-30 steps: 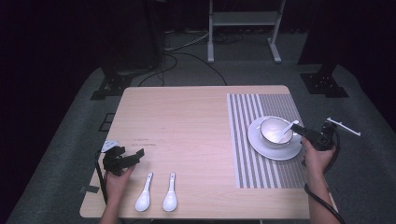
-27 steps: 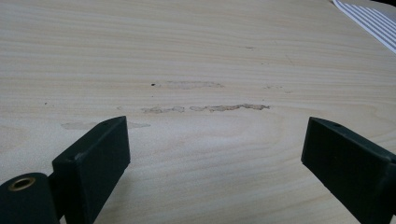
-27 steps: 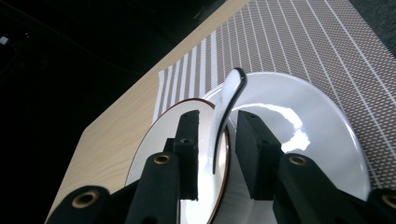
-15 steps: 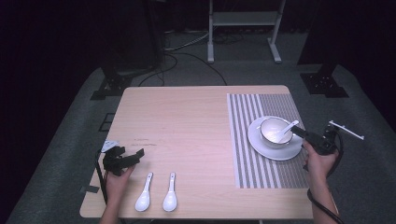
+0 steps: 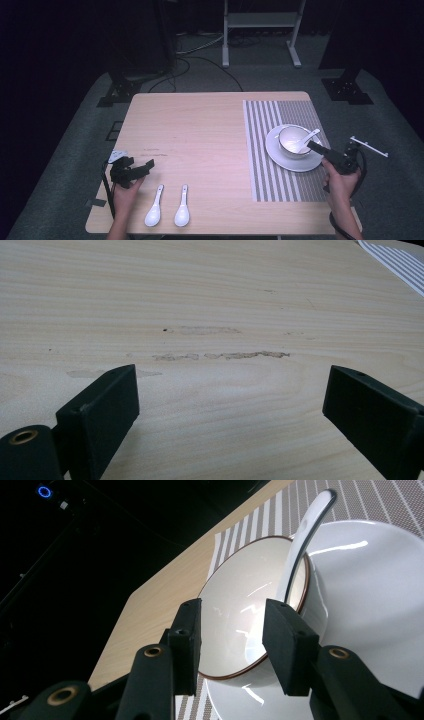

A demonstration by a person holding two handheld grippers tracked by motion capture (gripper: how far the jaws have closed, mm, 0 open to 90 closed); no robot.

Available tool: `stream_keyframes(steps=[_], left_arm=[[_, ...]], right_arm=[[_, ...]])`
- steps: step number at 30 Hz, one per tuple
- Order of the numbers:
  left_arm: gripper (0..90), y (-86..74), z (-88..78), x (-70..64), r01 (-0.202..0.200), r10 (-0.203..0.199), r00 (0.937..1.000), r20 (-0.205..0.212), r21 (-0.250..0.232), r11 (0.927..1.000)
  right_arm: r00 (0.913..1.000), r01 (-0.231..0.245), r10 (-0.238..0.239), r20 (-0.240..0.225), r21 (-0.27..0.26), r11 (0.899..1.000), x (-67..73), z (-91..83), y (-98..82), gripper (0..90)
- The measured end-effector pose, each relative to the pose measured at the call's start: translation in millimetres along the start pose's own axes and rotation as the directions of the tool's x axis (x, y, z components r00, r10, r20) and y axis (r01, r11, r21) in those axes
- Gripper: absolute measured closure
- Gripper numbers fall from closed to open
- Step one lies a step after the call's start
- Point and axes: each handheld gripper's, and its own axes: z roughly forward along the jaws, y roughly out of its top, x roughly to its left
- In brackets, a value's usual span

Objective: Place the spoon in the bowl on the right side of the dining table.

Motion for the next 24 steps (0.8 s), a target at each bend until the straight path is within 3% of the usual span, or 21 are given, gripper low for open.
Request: stream_keyframes(steps=[24], left_arm=[[6.7,0.0,0.0,-0.9,-0.009,0.009,1.0000,-0.002,0.002,1.0000]], right_arm=[[0.9936,0.026,-0.022,-0.111,0.037,0.999,6.7,-8.5,-28.1,38.4]])
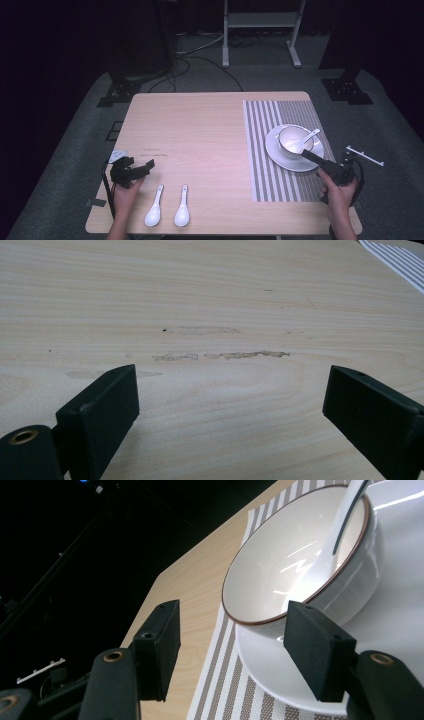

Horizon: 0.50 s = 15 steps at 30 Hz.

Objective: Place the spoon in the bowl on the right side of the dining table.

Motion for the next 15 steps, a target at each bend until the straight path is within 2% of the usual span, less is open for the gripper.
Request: stream_keyframes(steps=[15], left_arm=[[6.7,0.1,0.1,-0.1,-0.001,0.001,1.0000,-0.001,0.003,1.0000]], right_arm=[[0.9992,0.028,-0.027,-0.029,0.018,0.999,7.8,-3.4,-12.4,36.6]])
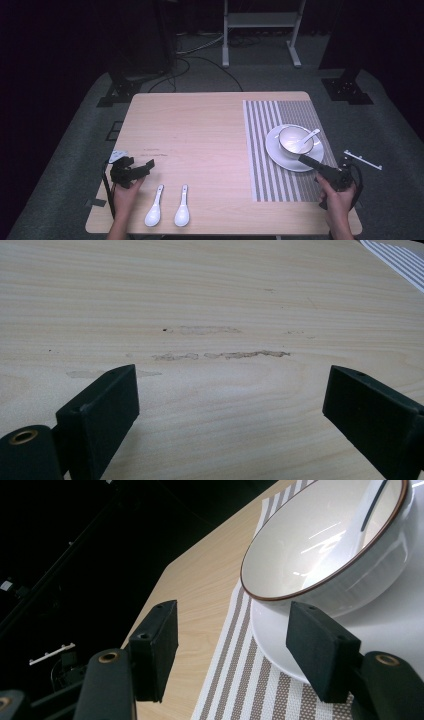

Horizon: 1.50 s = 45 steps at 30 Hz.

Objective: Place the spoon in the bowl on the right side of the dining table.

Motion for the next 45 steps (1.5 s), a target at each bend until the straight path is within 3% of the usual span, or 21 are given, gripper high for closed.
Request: stream_keyframes(steps=[15,45], left_arm=[[6.7,-0.1,0.0,0.0,0.001,-0.001,1.0000,0.000,-0.004,1.0000],[6.7,-0.2,-0.3,-0.2,0.000,0.000,1.0000,-0.001,-0.004,1.0000]], right_arm=[[0.9990,0.044,-0.044,-0.005,0.033,0.998,8.2,0.1,-20.4,36.5],[0.9988,0.037,-0.035,-0.035,0.056,0.998,8.0,-4.1,-54.7,36.3]])
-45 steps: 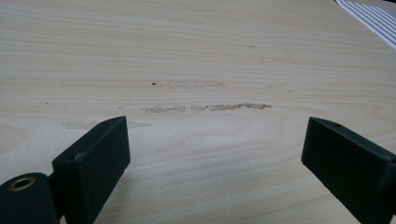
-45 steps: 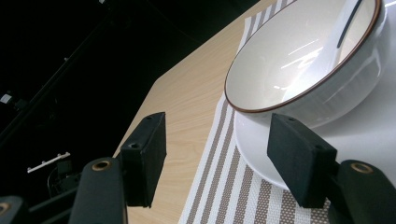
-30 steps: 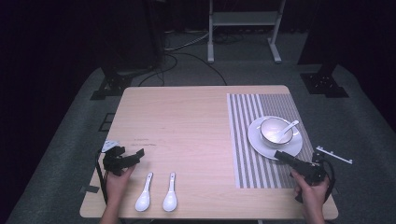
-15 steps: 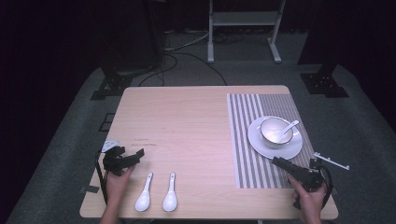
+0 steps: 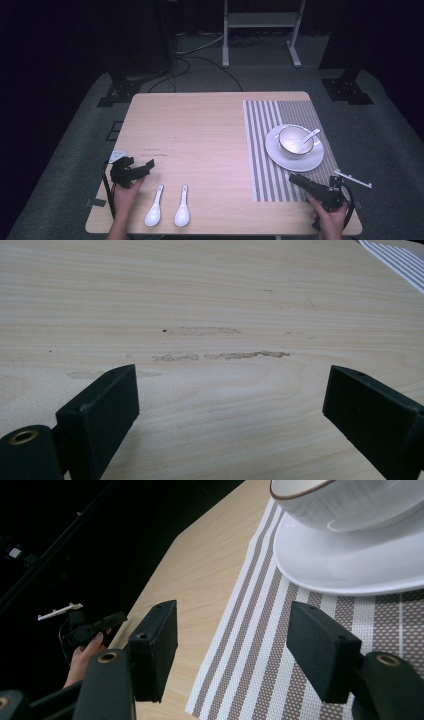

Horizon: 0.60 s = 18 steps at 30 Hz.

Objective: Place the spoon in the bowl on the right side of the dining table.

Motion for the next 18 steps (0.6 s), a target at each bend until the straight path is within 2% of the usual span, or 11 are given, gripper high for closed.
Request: stream_keyframes(steps=[18], left_arm=[[6.7,0.0,0.0,0.1,-0.002,0.002,1.0000,0.002,0.000,1.0000]], right_arm=[[0.9996,-0.013,0.014,-0.025,0.030,0.999,4.4,-1.3,-20.7,36.2]])
